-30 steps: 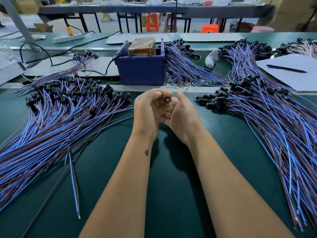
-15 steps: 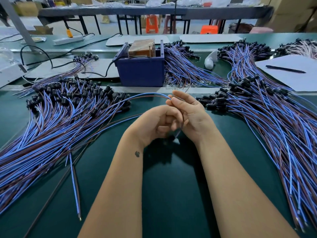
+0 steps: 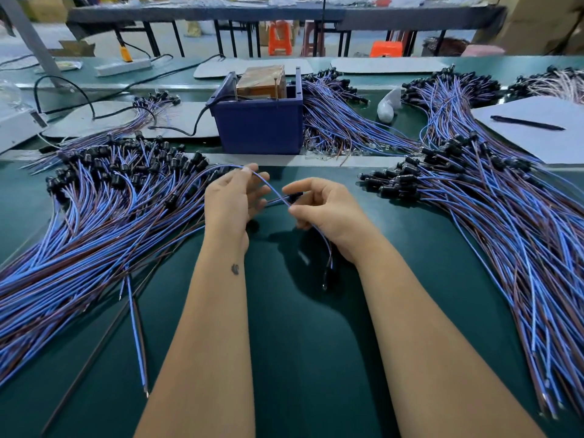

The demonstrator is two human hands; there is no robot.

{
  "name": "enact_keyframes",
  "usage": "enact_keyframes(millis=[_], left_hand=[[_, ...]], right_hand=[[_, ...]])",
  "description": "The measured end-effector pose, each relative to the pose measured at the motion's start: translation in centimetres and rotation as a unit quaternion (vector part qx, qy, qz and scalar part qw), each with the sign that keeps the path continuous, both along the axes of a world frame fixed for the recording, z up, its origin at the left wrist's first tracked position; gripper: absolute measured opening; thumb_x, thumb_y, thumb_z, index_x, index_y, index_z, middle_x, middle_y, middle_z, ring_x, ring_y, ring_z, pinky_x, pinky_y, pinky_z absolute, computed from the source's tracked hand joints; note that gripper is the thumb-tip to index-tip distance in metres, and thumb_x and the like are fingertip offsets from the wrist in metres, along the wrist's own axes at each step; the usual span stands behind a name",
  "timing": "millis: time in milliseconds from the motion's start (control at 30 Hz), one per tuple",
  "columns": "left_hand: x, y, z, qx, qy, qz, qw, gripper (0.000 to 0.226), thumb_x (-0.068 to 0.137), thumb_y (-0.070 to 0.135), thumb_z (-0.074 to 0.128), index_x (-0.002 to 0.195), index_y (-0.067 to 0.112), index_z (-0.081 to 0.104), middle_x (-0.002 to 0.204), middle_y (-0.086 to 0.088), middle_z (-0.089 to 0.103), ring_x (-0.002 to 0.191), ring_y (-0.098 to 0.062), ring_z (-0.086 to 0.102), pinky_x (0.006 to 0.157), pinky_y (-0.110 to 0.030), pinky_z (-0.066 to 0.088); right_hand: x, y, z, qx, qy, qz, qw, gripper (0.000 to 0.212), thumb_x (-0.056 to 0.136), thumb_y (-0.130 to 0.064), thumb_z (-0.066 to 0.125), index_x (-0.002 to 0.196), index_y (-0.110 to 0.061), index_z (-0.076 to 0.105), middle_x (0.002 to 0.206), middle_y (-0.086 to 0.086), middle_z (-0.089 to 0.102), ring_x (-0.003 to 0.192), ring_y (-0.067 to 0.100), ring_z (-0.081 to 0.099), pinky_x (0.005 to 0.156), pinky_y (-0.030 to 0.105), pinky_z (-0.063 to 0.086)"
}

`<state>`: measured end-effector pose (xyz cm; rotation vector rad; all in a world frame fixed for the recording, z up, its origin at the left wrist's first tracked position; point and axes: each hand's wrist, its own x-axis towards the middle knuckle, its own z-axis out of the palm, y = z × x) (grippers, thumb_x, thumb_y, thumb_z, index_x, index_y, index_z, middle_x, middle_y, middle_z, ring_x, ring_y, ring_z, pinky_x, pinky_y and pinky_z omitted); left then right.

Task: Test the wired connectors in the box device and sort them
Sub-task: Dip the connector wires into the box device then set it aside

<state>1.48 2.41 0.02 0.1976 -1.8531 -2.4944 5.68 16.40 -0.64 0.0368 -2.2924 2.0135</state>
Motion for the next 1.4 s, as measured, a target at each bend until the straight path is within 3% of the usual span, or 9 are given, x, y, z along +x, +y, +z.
enact_keyframes(millis=[133, 267, 400, 467, 600, 733, 900, 1067, 1400], left_hand=[[0.2, 0.1, 0.2, 0.009, 0.027, 0.005, 1.000, 0.021, 0.098, 0.012, 0.053, 0.086, 0.018, 0.068, 0.067, 0.009, 0.071, 0.060, -0.003, 0.063, 0.055, -0.016, 0.049], [0.8, 1.1, 0.2, -0.086, 0.027, -0.081, 0.993, 0.018, 0.094, 0.014, 0.059, 0.083, 0.021, 0.072, 0.065, 0.010, 0.068, 0.055, -0.002, 0.061, 0.053, -0.015, 0.042], [1.1, 2.2, 0.0, -0.099, 0.018, -0.099, 0.990, 0.015, 0.091, 0.012, 0.064, 0.083, 0.017, 0.075, 0.071, -0.001, 0.066, 0.073, -0.020, 0.061, 0.076, -0.039, 0.053], [1.1, 2.4, -0.1, -0.095, 0.012, -0.093, 0.991, 0.014, 0.090, 0.008, 0.064, 0.082, 0.012, 0.075, 0.080, -0.012, 0.068, 0.079, -0.026, 0.061, 0.081, -0.041, 0.053], [1.0, 2.6, -0.4, -0.081, 0.003, -0.079, 0.994, 0.010, 0.089, 0.008, 0.065, 0.087, 0.006, 0.074, 0.083, -0.015, 0.069, 0.074, -0.027, 0.062, 0.060, -0.029, 0.054], [1.2, 3.2, -0.4, -0.073, 0.006, -0.083, 0.994, 0.013, 0.091, 0.010, 0.064, 0.095, 0.001, 0.073, 0.080, -0.012, 0.069, 0.064, -0.019, 0.060, 0.047, -0.023, 0.051], [1.0, 3.0, -0.4, -0.069, 0.014, -0.048, 0.996, 0.019, 0.094, 0.012, 0.057, 0.081, 0.014, 0.072, 0.068, 0.002, 0.066, 0.061, -0.010, 0.060, 0.054, -0.023, 0.052], [0.3, 1.5, -0.5, -0.065, 0.007, 0.047, 0.997, 0.019, 0.094, 0.012, 0.053, 0.082, 0.017, 0.067, 0.050, 0.008, 0.061, 0.044, -0.004, 0.054, 0.044, -0.016, 0.043], [0.0, 1.0, -0.6, -0.079, 0.026, 0.101, 0.991, 0.018, 0.096, 0.016, 0.057, 0.081, 0.020, 0.065, 0.056, 0.008, 0.058, 0.045, -0.005, 0.050, 0.044, -0.014, 0.038]], right_hand=[[0.3, -0.3, 0.1, 0.054, -0.016, 0.035, 0.998, 0.024, 0.083, 0.004, 0.066, 0.083, -0.020, 0.069, 0.066, 0.011, 0.057, 0.060, 0.017, 0.050, 0.063, 0.028, 0.043], [0.2, -0.5, 0.1, -0.016, 0.006, -0.016, 1.000, 0.015, 0.088, -0.006, 0.068, 0.074, -0.009, 0.063, 0.059, 0.001, 0.057, 0.051, 0.008, 0.049, 0.052, 0.017, 0.043], [0.0, -0.9, -0.2, 0.023, 0.013, -0.056, 0.998, 0.018, 0.089, -0.012, 0.069, 0.072, -0.009, 0.062, 0.058, 0.000, 0.057, 0.053, 0.010, 0.051, 0.053, 0.020, 0.044], [-0.1, -1.2, -0.4, 0.042, 0.015, -0.065, 0.997, 0.019, 0.088, -0.012, 0.069, 0.072, -0.012, 0.061, 0.060, 0.000, 0.058, 0.055, 0.012, 0.052, 0.056, 0.025, 0.044], [-0.3, -1.4, -0.5, 0.037, 0.015, -0.073, 0.997, 0.016, 0.089, -0.009, 0.067, 0.078, -0.018, 0.061, 0.065, -0.001, 0.062, 0.048, 0.006, 0.053, 0.053, 0.021, 0.047], [-0.2, -1.1, -0.2, -0.033, 0.006, -0.068, 0.997, 0.013, 0.091, -0.002, 0.061, 0.084, -0.013, 0.064, 0.065, -0.001, 0.064, 0.042, 0.003, 0.050, 0.046, 0.015, 0.042], [-0.2, -0.9, 0.0, -0.071, 0.011, -0.100, 0.992, 0.018, 0.091, 0.000, 0.059, 0.081, -0.014, 0.064, 0.068, 0.002, 0.062, 0.043, -0.002, 0.049, 0.045, 0.013, 0.040], [-0.5, -0.5, -0.2, -0.089, 0.006, -0.144, 0.986, 0.018, 0.092, -0.005, 0.059, 0.081, -0.017, 0.067, 0.059, -0.006, 0.056, 0.044, -0.001, 0.045, 0.046, 0.013, 0.038], [-0.5, -0.6, -0.1, -0.062, 0.001, -0.131, 0.989, 0.016, 0.094, -0.006, 0.056, 0.091, -0.012, 0.070, 0.055, -0.003, 0.050, 0.041, 0.001, 0.038, 0.043, 0.013, 0.034]])
